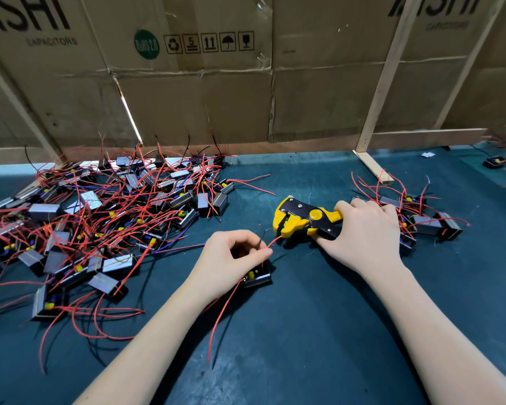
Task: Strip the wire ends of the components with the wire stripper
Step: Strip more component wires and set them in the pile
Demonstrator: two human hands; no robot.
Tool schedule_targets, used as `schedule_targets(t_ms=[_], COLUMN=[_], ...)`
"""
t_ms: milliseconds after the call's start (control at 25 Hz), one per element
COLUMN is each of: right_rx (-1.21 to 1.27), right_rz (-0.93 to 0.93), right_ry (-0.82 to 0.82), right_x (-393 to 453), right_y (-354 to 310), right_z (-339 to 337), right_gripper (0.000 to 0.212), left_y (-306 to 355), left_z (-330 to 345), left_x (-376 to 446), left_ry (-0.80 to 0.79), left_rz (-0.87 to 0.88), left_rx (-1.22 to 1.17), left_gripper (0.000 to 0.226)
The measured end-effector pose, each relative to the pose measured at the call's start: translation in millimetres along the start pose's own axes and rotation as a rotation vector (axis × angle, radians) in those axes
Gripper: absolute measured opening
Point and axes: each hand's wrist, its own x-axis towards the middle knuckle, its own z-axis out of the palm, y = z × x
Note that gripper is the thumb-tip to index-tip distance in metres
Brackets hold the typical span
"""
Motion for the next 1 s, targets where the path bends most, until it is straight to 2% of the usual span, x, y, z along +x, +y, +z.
schedule_targets(t_ms=[160,560,800,1000], right_rx=[0.028,0.024,-0.018,0.165], right_rz=[-0.025,-0.059,0.002,0.000], right_ry=[0.011,0.005,0.000,0.214], right_x=[-1,-1,0,-2], right_y=[-1,-8,-12,-11], right_z=[-3,-6,-9,-9], right_gripper=[0.051,0.050,0.056,0.048], left_y=[0,0,1,2], left_z=[-1,0,1,-1], left_x=[1,2,1,-1], left_ry=[0.067,0.074,0.057,0.077], left_rz=[0.007,-0.002,0.021,0.031], left_rx=[-0.030,-0.017,0.000,0.027], left_gripper=[0.011,0.016,0.016,0.011])
